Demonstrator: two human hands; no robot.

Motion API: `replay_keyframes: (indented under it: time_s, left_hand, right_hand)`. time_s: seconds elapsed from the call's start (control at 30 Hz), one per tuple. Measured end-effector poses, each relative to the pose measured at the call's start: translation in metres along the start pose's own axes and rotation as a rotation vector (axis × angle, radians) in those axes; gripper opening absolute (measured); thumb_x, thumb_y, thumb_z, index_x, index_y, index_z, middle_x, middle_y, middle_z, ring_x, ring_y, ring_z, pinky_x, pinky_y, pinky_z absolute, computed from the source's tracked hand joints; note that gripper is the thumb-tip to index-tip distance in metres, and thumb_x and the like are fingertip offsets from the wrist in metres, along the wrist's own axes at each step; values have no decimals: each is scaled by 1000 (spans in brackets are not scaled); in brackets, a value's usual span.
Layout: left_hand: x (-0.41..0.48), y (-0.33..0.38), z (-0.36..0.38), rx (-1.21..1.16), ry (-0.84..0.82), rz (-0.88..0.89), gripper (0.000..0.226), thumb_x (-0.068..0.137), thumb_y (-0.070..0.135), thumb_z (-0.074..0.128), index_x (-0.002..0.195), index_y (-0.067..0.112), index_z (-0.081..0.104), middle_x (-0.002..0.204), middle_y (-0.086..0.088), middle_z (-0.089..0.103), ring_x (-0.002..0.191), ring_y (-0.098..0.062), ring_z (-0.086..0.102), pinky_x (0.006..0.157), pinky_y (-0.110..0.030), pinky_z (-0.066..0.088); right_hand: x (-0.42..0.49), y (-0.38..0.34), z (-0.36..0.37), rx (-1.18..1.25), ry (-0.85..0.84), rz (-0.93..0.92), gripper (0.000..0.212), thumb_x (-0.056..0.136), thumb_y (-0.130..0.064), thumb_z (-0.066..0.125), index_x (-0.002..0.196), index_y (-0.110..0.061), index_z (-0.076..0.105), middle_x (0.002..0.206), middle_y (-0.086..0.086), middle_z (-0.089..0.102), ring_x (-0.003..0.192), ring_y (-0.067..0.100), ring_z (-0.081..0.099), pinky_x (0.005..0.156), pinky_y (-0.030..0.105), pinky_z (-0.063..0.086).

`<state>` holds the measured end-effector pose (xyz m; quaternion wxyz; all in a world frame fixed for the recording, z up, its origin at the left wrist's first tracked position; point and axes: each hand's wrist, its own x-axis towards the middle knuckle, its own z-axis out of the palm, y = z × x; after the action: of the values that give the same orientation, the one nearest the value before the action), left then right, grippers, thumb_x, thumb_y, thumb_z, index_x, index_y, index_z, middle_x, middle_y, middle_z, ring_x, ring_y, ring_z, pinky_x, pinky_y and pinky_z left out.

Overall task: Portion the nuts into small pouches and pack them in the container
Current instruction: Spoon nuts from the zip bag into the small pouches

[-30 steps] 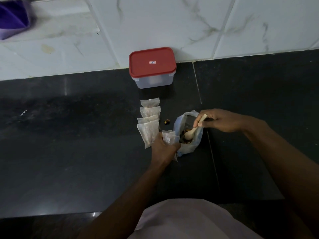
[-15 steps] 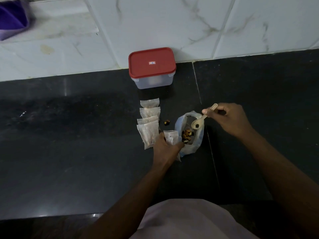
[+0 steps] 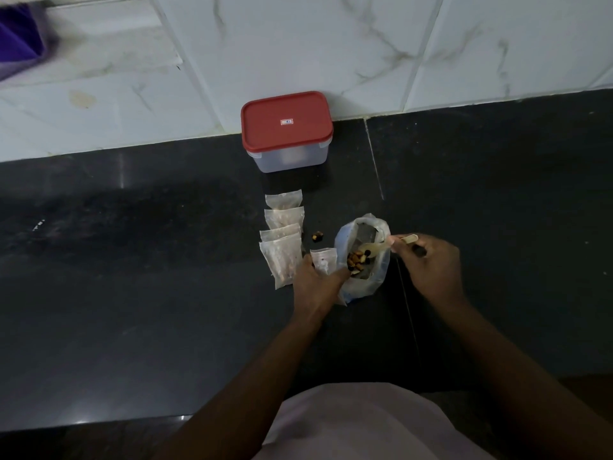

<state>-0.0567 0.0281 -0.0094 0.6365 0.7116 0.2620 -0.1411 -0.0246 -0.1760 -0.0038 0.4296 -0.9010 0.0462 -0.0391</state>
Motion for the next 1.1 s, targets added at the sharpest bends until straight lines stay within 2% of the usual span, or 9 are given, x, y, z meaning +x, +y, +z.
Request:
replay_keyframes:
  time_s: [0.13,0.27,0.33,0.47,0.57,0.77,0.93,1.03,1.1]
  left_hand:
    - [-1,1,0,-56,-2,-26,36,86,16,79,97,38,53,102,12,65,95,-3,65,79,-23,55]
    - [1,1,-1,-105,-15,-83,40,85,11,79,97,38,53,104,8,67,98,-8,67,85,-31,59]
    - [1,0,-2,-133,-9,-106,39,85,11,79,99,37,54,104,8,67,97,-8,67,82,-29,58]
    - [1,-1,-3,-165,-27,-154,39,84,9,79,111,27,58,112,0,70,104,-17,70,92,-42,60]
    - [2,-1,-4,-176,-41,-169,40,84,9,79,112,27,56,111,2,69,105,-17,69,93,-41,59]
    - [2,-3,-4,-148,-53,-171,50,81,14,82,125,17,59,118,-2,70,106,-16,70,92,-41,60]
    - [3,-7,-4,-135,-55,-170,51,80,13,81,127,15,59,118,-4,71,105,-16,70,86,-36,61]
    - [4,-7,-5,-141,-56,-180,53,80,12,81,129,15,59,119,-4,71,107,-17,70,90,-40,61]
    - [3,-7,-7,-150,-60,-173,51,82,11,80,129,15,60,119,-5,72,106,-17,71,85,-36,61]
  right_hand:
    - [-9,-2,9,63,-67,158,26,94,-38,70,85,-15,77,68,-2,70,58,10,62,50,17,44]
    - [-12,-6,17,200,-76,390,26,92,-44,72,80,-21,77,69,3,71,64,16,63,63,35,50]
    - [-9,-10,18,228,-106,473,29,92,-45,71,78,-20,77,71,6,70,64,14,60,62,32,47]
    - [-1,-14,15,241,-165,564,31,91,-46,72,76,-19,78,74,2,73,67,10,60,65,28,45]
    - [3,-13,15,282,-180,621,29,92,-41,72,78,-17,78,80,-2,78,71,11,62,71,30,47]
    - [7,-16,12,361,-158,733,21,96,-36,68,89,-17,75,83,-1,77,71,11,59,65,28,44]
    - [6,-18,8,394,-237,717,22,96,-37,68,94,-16,76,89,2,78,74,11,60,67,28,44]
    - [1,-22,9,401,-224,632,24,95,-38,69,89,-17,77,85,1,78,72,9,59,68,26,43]
    - [-2,-23,11,402,-197,588,25,94,-39,70,85,-17,78,82,2,77,70,10,59,69,27,44]
